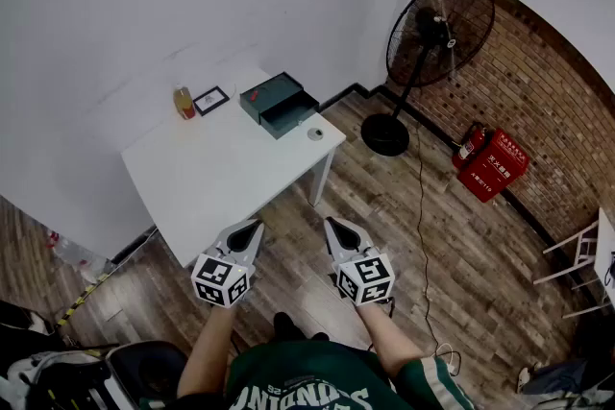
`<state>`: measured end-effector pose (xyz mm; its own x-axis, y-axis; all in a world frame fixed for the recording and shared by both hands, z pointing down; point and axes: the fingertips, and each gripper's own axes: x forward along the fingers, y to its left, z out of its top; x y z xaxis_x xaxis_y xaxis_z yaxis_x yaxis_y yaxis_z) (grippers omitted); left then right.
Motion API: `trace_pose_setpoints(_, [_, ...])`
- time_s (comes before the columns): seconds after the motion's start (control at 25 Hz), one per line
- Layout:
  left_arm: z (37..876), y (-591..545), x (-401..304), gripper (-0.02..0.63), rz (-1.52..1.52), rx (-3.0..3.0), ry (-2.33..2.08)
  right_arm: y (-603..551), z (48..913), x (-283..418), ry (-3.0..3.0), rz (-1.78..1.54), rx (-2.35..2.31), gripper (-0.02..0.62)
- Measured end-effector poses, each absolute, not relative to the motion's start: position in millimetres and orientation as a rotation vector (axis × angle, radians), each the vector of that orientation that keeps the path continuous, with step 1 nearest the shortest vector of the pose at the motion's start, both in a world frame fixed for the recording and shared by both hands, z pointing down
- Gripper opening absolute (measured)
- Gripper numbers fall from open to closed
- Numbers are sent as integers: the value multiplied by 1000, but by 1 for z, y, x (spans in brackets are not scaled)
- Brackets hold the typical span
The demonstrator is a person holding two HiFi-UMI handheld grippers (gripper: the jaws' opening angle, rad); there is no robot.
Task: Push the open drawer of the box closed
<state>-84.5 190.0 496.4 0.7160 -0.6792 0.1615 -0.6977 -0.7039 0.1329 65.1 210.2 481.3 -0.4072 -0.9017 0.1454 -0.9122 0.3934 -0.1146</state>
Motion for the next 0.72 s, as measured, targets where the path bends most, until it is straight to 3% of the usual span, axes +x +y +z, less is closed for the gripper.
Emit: trace_pose_setpoints(0.72, [507, 146, -99, 52, 155, 2733, -1075, 173, 502, 57, -2547, 327, 1711, 2])
